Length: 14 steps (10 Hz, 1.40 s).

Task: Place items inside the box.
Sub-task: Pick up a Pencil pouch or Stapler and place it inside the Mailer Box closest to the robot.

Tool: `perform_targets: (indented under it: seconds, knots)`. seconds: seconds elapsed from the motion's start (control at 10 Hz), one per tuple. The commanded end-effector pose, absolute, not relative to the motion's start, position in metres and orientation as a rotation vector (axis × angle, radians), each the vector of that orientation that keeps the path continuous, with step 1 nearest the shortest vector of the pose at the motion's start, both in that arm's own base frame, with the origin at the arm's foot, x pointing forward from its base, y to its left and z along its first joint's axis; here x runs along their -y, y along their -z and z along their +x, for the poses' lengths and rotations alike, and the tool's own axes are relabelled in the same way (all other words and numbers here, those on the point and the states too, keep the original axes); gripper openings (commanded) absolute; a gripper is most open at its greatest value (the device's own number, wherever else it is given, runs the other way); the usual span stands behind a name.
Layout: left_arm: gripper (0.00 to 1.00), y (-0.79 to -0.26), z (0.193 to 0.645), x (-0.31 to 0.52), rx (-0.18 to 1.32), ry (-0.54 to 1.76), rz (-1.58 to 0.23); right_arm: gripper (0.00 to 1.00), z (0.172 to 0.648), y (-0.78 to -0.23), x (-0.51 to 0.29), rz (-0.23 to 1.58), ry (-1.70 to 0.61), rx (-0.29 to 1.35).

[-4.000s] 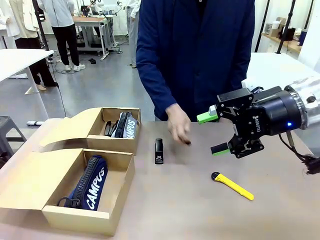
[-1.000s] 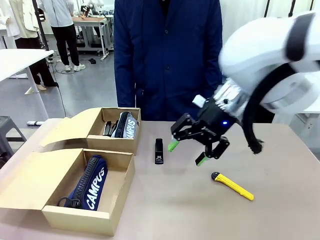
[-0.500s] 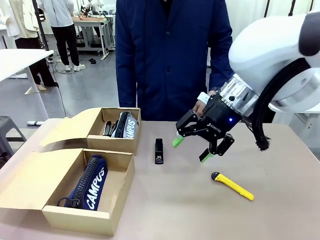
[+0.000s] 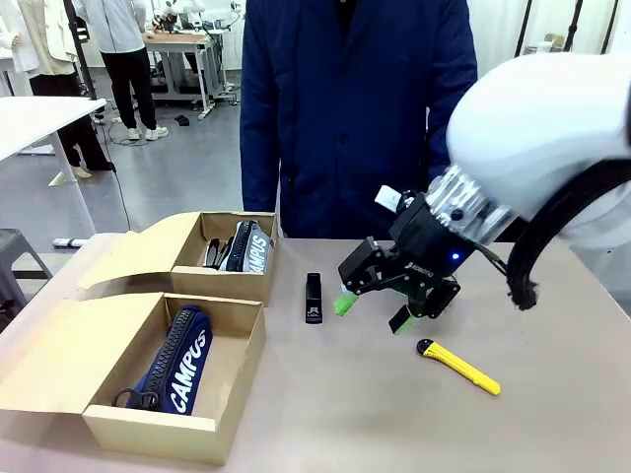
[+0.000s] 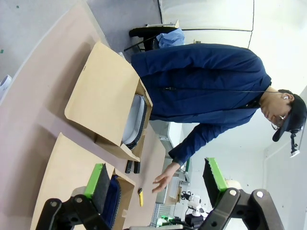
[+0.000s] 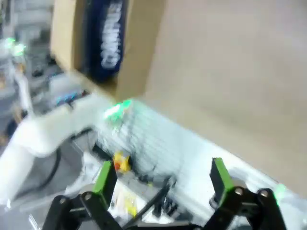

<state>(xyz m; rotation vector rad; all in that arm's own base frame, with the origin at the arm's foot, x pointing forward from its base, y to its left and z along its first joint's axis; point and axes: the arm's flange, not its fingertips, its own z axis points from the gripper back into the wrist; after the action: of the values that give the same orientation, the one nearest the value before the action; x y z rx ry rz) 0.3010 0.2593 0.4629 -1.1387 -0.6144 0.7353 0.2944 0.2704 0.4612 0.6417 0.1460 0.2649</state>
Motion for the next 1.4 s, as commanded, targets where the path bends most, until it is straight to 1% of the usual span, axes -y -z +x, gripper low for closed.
perform_targets:
  seconds: [0.0,0.1,0.2,0.3,0.4,0.5,0.6,0.7,0.8,0.9,1.0,1.1,1.3]
  knots:
    - [1.00,-0.464,0.300,-0.259,0.620,-0.731,-1.151,1.00,0.250,-0.494,-0.218,0.642,-0.375,-0.425]
    - [1.00,-0.464,0.300,-0.259,0.620,-0.731,-1.151,1.00,0.231,-0.508,-0.185,0.558,-0.293,-0.305]
    - [1.00,-0.464,0.300,-0.259,0.620,-0.731,-1.151,1.00,0.221,-0.523,-0.143,0.615,-0.283,-0.277]
    - [1.00,-0.464,0.300,-0.259,0.620,-0.731,-1.151,1.00,0.220,-0.533,-0.087,0.718,-0.158,-0.207]
    - [1.00,-0.464,0.300,-0.259,0.620,-0.731,-1.151,1.00,0.214,-0.534,-0.039,0.803,-0.097,-0.129]
    - [1.00,-0.464,0.300,-0.259,0.620,-0.731,-1.151,1.00,0.203,-0.532,0.010,0.912,0.105,0.039]
    - [1.00,-0.464,0.300,-0.259,0.620,-0.731,-1.151,1.00,0.182,-0.521,0.048,0.986,0.262,0.260]
    - [1.00,-0.464,0.300,-0.259,0.620,-0.731,-1.151,1.00,0.160,-0.502,0.070,0.939,0.450,0.381]
    - [1.00,-0.464,0.300,-0.259,0.620,-0.731,-1.151,1.00,0.148,-0.485,0.079,0.909,0.526,0.402]
    - [1.00,-0.464,0.300,-0.259,0.620,-0.731,-1.151,1.00,0.141,-0.469,0.086,0.931,0.567,0.410]
    - [1.00,-0.464,0.300,-0.259,0.620,-0.731,-1.151,1.00,0.138,-0.454,0.092,0.946,0.717,0.415]
    - [1.00,-0.464,0.300,-0.259,0.620,-0.731,-1.151,1.00,0.154,-0.558,0.145,0.963,0.488,0.318]
    - [1.00,-0.464,0.300,-0.259,0.620,-0.731,-1.151,1.00,0.154,-0.558,0.145,0.963,0.488,0.318]
